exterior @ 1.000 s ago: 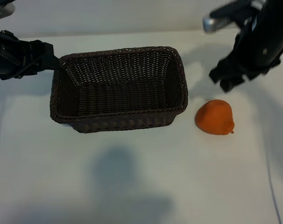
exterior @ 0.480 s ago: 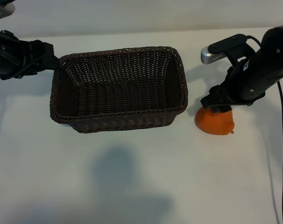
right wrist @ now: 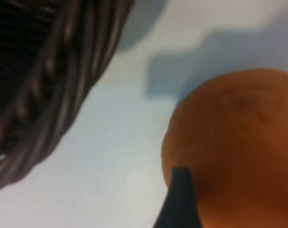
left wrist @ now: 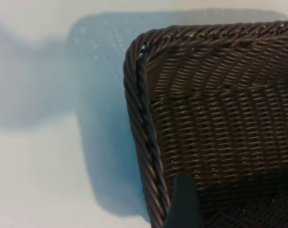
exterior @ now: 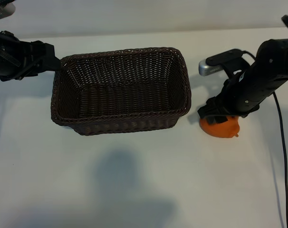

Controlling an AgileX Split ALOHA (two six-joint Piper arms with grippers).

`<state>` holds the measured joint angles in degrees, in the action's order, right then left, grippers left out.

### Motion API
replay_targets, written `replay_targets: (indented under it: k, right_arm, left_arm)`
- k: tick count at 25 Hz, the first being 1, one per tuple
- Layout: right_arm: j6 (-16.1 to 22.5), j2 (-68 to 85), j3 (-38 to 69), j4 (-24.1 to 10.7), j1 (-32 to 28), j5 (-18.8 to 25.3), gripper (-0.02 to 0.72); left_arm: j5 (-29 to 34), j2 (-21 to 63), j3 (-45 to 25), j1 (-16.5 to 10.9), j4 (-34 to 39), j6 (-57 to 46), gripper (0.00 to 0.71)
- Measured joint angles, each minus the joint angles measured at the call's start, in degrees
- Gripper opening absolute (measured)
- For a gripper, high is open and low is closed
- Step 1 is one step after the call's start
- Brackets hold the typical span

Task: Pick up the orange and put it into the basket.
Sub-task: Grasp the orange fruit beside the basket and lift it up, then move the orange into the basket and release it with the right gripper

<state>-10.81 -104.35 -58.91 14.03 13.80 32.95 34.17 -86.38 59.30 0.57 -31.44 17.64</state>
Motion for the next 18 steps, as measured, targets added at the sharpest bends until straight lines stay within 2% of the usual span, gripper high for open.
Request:
replay_targets:
  k: [2, 4, 7, 8, 10, 18]
  right_arm:
    - [0.0, -0.7, 0.0, 0.4, 0.0, 0.0, 0.468]
    - [-0.1, -0.9, 0.0, 0.6, 0.0, 0.0, 0.349]
    - [-0.2, -0.9, 0.0, 0.8, 0.0, 0.0, 0.116]
    - [-0.1, -0.9, 0.0, 0.8, 0.0, 0.0, 0.084]
    - [0.0, -0.9, 0.0, 0.9, 0.0, 0.0, 0.052]
    - [0.3, 1.4, 0.0, 0.7, 0.0, 0.7, 0.048]
  left_arm:
    - [0.0, 0.0, 0.0, 0.0, 0.0, 0.0, 0.592]
    - [0.0, 0.0, 0.0, 0.0, 0.0, 0.0, 0.592]
    - [0.0, 0.0, 0.0, 0.0, 0.0, 0.0, 0.592]
    - [0.0, 0.0, 0.0, 0.0, 0.0, 0.0, 0.592]
    - [0.0, 0.0, 0.0, 0.0, 0.0, 0.0, 0.592]
    - [0.0, 0.0, 0.0, 0.0, 0.0, 0.0, 0.592]
